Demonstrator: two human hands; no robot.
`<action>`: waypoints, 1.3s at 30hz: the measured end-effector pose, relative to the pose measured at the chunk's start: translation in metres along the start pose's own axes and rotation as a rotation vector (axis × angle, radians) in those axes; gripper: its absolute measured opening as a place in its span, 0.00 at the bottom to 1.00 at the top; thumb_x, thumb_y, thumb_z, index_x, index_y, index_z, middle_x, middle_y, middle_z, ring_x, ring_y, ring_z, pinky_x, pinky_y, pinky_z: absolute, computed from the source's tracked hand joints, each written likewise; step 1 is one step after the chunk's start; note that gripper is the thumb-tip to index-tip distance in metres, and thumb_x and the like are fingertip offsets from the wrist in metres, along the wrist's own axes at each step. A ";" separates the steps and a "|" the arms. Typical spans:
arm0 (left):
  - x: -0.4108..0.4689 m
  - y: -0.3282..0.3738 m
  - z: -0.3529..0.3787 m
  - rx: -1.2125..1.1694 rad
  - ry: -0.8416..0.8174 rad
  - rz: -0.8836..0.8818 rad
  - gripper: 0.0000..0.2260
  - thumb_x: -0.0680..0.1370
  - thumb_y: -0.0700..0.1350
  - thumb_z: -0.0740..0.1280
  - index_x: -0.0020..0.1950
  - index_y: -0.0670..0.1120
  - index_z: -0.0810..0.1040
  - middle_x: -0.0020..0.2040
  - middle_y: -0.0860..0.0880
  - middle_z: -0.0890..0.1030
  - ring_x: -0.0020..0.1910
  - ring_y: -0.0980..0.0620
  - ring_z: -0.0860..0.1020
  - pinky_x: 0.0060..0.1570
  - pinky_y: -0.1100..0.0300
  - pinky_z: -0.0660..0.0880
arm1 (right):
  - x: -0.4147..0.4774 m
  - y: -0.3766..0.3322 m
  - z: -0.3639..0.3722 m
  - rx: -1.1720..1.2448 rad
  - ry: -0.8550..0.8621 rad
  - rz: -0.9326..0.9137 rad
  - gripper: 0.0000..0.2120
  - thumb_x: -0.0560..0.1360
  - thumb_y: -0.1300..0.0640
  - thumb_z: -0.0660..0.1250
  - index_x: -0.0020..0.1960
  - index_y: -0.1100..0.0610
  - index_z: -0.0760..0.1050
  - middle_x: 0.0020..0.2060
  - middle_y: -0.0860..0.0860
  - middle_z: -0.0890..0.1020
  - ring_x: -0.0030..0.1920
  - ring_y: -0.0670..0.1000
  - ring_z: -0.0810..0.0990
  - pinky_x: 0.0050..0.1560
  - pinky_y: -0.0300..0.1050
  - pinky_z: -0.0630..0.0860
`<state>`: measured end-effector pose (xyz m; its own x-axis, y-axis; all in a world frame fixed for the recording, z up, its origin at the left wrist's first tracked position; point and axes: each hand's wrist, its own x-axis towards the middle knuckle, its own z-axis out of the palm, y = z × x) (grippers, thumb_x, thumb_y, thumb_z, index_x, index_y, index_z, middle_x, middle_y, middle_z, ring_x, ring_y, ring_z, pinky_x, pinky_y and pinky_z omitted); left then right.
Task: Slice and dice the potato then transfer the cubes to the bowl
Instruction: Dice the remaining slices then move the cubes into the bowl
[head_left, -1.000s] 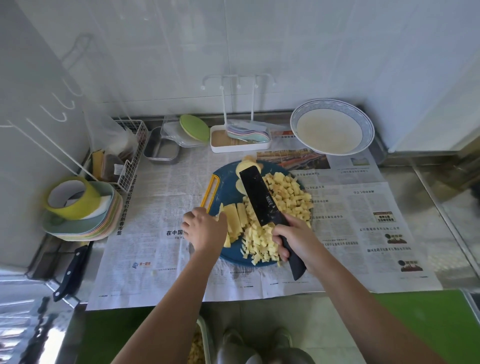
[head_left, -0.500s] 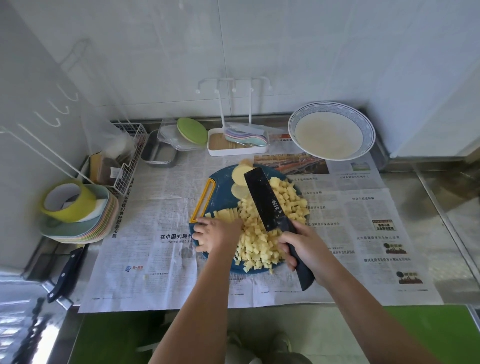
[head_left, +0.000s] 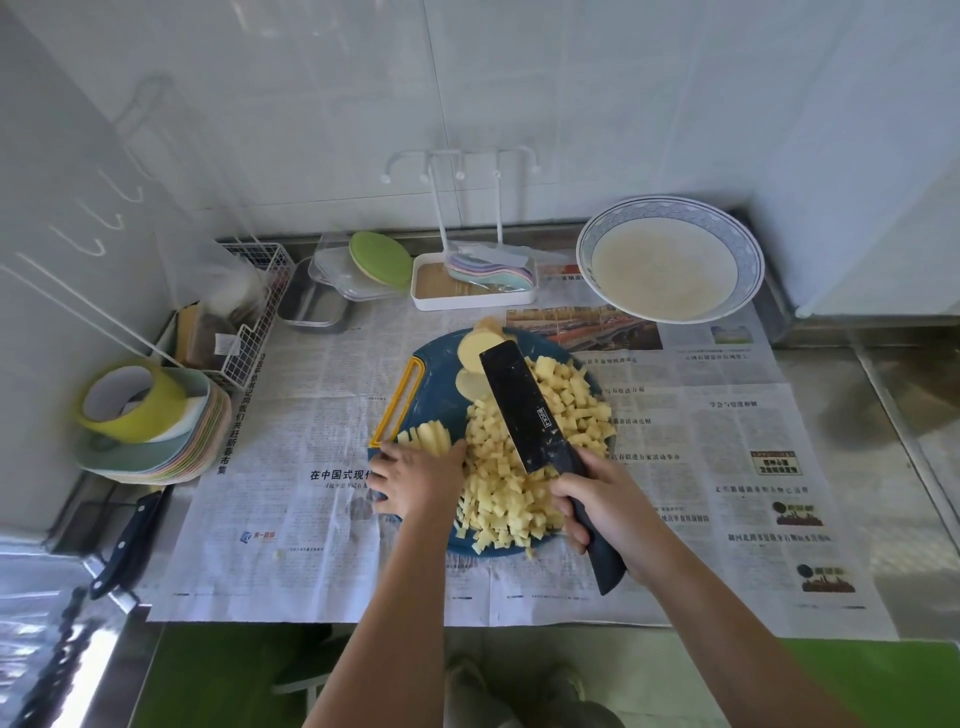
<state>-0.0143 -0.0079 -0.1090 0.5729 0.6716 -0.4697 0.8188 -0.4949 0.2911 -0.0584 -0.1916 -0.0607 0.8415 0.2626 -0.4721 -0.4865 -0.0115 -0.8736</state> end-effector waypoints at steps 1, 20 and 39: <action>0.000 0.002 0.000 -0.004 -0.002 -0.005 0.50 0.72 0.66 0.67 0.78 0.40 0.43 0.76 0.39 0.51 0.74 0.39 0.52 0.69 0.41 0.56 | 0.000 0.000 -0.001 0.000 -0.001 0.001 0.06 0.74 0.67 0.61 0.40 0.60 0.69 0.30 0.56 0.69 0.23 0.51 0.65 0.25 0.44 0.67; 0.007 -0.007 -0.010 -0.005 -0.027 0.111 0.39 0.73 0.53 0.72 0.74 0.36 0.55 0.70 0.36 0.60 0.69 0.36 0.60 0.65 0.43 0.65 | 0.002 0.003 0.001 0.019 -0.026 0.045 0.05 0.74 0.67 0.61 0.41 0.60 0.69 0.30 0.56 0.70 0.23 0.51 0.65 0.25 0.43 0.66; 0.009 -0.013 -0.010 0.236 -0.039 0.286 0.43 0.72 0.55 0.73 0.74 0.35 0.53 0.70 0.35 0.59 0.69 0.37 0.60 0.68 0.47 0.62 | -0.006 0.000 0.013 0.012 0.000 0.022 0.06 0.73 0.68 0.60 0.39 0.61 0.68 0.29 0.55 0.70 0.23 0.51 0.66 0.26 0.44 0.67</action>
<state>-0.0196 0.0101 -0.1084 0.7721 0.4684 -0.4295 0.5919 -0.7761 0.2176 -0.0667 -0.1808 -0.0563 0.8306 0.2621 -0.4914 -0.5078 -0.0058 -0.8614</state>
